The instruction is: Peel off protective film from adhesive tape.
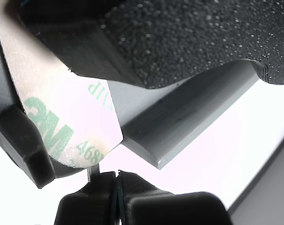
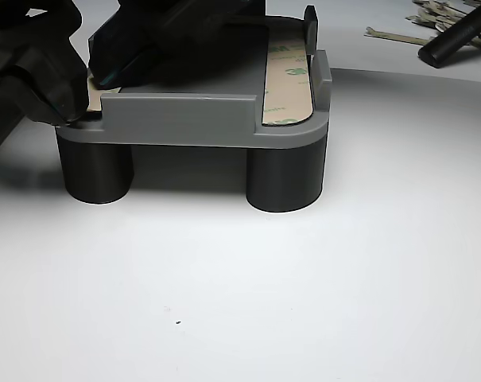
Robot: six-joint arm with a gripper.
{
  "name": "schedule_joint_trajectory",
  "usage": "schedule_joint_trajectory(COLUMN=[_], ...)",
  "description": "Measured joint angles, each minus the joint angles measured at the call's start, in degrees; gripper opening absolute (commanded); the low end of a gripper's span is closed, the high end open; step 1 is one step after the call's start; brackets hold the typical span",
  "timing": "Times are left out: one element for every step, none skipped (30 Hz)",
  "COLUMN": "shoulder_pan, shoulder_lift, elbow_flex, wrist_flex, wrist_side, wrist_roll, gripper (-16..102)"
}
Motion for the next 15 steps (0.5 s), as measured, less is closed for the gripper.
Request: schedule_joint_trajectory(shoulder_pan=[0.0, 0.0, 0.0, 0.0, 0.0, 0.0, 0.0, 0.0, 0.0, 0.0, 0.0, 0.0, 0.0, 0.0, 0.0], shoulder_lift=[0.0, 0.0, -0.1, -0.1, -0.2, -0.2, -0.2, -0.2, -0.2, -0.2, -0.2, -0.2, -0.2, -0.2, -0.2], elbow_flex=[0.0, 0.0, 0.0, 0.0, 0.1, 0.1, 0.1, 0.1, 0.1, 0.1, 0.1, 0.1, 0.1, 0.1, 0.1], wrist_flex=[0.0, -0.1, -0.2, -0.3, -0.4, -0.4, -0.5, -0.7, -0.8, -1.0, -1.2, -1.4, -1.5, -1.5, -1.5], wrist_side=[0.1, 0.1, 0.1, 0.2, 0.2, 0.3, 0.3, 0.4, 0.4, 0.4, 0.4, 0.6, 0.7, 0.7, 0.7], wrist_roll=[-0.1, -0.1, -0.1, -0.1, -0.1, -0.2, -0.3, -0.4, -0.4, -0.5, -0.5, -0.5, -0.5, -0.5, -0.5], gripper=[-11, -11, -11, -11, -11, -11, -11, -11, -11, -11, -11, -11, -11, -11, -11])
